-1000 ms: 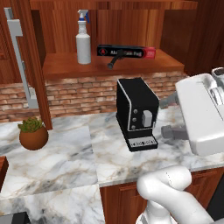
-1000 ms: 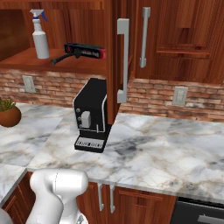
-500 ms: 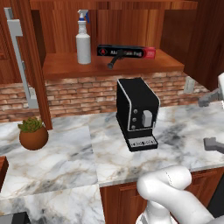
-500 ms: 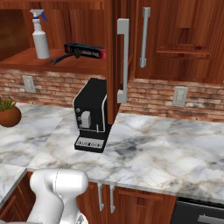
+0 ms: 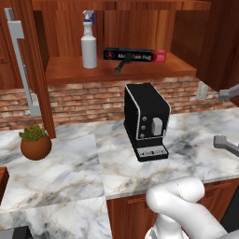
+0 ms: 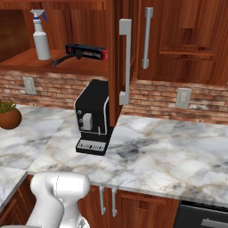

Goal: Pick the spray and dish brush from the cabinet and place them on the counter.

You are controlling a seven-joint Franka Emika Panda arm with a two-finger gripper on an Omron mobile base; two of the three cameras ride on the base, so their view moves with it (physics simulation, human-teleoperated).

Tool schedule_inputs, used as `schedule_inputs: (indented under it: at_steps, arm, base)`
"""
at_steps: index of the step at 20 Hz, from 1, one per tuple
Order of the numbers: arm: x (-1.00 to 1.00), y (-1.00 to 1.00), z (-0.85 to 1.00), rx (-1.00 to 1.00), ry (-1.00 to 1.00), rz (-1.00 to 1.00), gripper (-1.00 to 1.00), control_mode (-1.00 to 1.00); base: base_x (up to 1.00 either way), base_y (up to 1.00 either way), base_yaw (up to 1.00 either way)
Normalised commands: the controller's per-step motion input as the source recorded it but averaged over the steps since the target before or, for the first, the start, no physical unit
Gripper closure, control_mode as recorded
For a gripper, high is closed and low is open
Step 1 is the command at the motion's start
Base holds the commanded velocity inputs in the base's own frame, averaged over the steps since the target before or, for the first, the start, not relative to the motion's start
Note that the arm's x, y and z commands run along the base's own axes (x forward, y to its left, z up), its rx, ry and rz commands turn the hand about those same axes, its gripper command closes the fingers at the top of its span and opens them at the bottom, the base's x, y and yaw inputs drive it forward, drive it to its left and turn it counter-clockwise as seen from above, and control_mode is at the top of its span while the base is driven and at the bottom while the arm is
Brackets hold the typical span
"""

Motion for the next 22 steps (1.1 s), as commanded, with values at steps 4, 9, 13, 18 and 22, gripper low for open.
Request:
schedule_inputs:
  at_steps: [4, 9, 13, 18, 22]
  arm:
    - [0.53, -0.02, -0.05, 0.03, 0.0, -0.23, -1.0, -1.0]
    - [0.33, -0.01, -0.01, 0.07, 0.0, -0.17, -1.0, -1.0]
    - [0.0, -0.06, -0.17, 0.07, -0.06, -0.01, -1.0, -1.0]
    - [0.13, 0.0, -0.1, 0.0, -0.06, 0.0, -1.0, -1.0]
    - [0.13, 0.0, 0.01, 0.0, -0.05, -0.01, -1.0, -1.0]
  base:
    - [0.0, 0.0, 0.0]
    - [0.0, 0.0, 0.0]
    - [0.0, 0.0, 0.0]
    - [0.0, 0.0, 0.0]
    - [0.0, 0.0, 0.0]
